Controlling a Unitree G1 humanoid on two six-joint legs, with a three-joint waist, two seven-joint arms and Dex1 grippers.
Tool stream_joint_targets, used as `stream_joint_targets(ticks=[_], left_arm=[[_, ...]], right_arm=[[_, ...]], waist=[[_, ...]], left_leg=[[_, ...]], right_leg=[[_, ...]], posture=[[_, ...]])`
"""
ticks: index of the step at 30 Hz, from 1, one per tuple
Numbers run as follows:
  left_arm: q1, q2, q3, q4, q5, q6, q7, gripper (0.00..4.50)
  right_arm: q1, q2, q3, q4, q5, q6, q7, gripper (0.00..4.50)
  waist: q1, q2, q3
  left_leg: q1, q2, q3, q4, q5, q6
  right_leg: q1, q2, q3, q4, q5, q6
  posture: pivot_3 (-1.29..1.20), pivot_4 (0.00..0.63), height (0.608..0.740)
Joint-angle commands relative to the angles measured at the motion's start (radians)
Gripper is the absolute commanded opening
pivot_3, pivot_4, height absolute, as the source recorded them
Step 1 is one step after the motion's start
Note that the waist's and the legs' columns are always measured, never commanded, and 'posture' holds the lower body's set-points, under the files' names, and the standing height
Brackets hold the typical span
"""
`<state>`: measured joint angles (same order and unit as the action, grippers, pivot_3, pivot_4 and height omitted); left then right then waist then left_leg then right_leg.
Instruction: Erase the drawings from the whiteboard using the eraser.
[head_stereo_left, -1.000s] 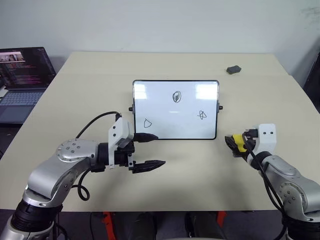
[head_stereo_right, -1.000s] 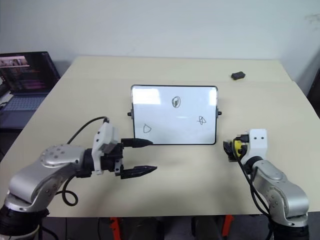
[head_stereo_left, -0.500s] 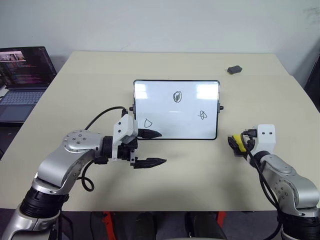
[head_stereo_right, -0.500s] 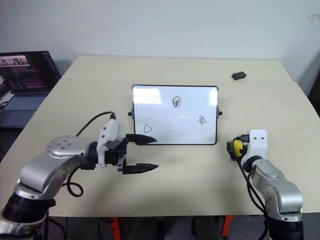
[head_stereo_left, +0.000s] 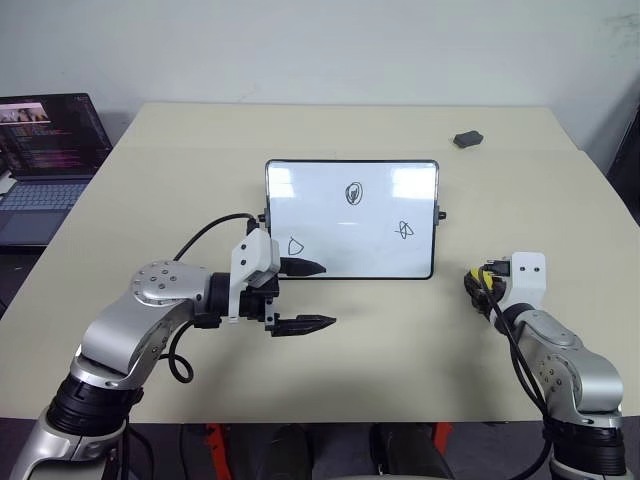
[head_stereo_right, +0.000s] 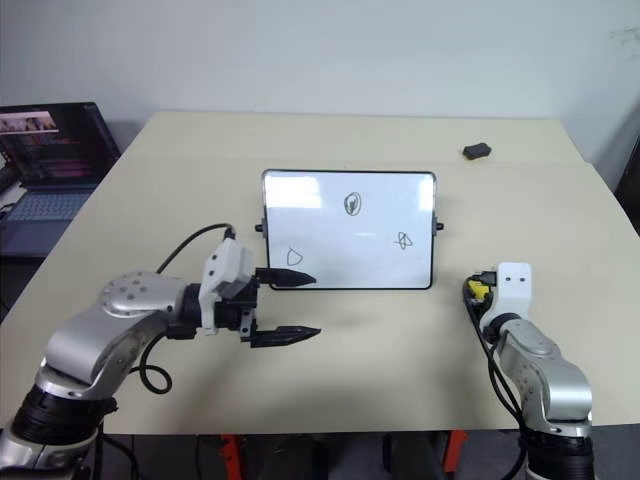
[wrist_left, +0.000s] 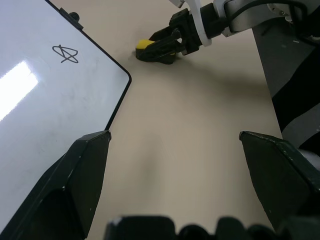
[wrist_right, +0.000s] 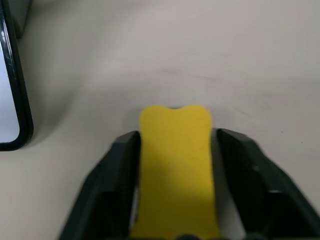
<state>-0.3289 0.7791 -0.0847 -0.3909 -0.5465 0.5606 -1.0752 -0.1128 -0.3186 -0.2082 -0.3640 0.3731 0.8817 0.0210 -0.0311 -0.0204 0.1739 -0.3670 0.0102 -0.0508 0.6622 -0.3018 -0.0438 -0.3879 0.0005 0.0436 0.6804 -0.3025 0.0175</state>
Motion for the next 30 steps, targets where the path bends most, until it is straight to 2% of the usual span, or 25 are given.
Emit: stream_joint_targets(ticks=[1,16,23,30], left_arm=[[-0.002,0.003,0.023,-0.04,-0.01,-0.001,0.009,4.5],[0.008,-0.006,0.019,-0.066,-0.021,0.024,0.036,4.5],[0.009,-0.002,0.018,-0.067,-0.023,0.021,0.033,4.5],[0.002,0.0,0.012,-0.065,-0.014,0.008,0.015,4.5]], right_arm=[[-0.011,0.006,-0.026,-0.025,0.001,-0.014,0.01,1.31],[-0.005,0.011,-0.038,-0.048,0.009,-0.003,0.034,1.31],[-0.009,0.013,-0.037,-0.056,0.0,-0.011,0.036,3.67],[-0.013,0.013,-0.052,-0.039,-0.009,-0.03,0.031,3.67]], waist=[[0.0,0.0,0.0],[0.0,0.0,0.0],[0.0,0.0,0.0],[0.0,0.0,0.0]], left_leg=[[0.0,0.0,0.0,0.0,0.0,0.0],[0.0,0.0,0.0,0.0,0.0,0.0],[0.0,0.0,0.0,0.0,0.0,0.0],[0.0,0.0,0.0,0.0,0.0,0.0]], right_leg=[[0.0,0.0,0.0,0.0,0.0,0.0],[0.0,0.0,0.0,0.0,0.0,0.0],[0.0,0.0,0.0,0.0,0.0,0.0],[0.0,0.0,0.0,0.0,0.0,0.0]], posture=[[0.0,0.15,0.74],[0.0,0.15,0.74],[0.0,0.15,0.74],[0.0,0.15,0.74]])
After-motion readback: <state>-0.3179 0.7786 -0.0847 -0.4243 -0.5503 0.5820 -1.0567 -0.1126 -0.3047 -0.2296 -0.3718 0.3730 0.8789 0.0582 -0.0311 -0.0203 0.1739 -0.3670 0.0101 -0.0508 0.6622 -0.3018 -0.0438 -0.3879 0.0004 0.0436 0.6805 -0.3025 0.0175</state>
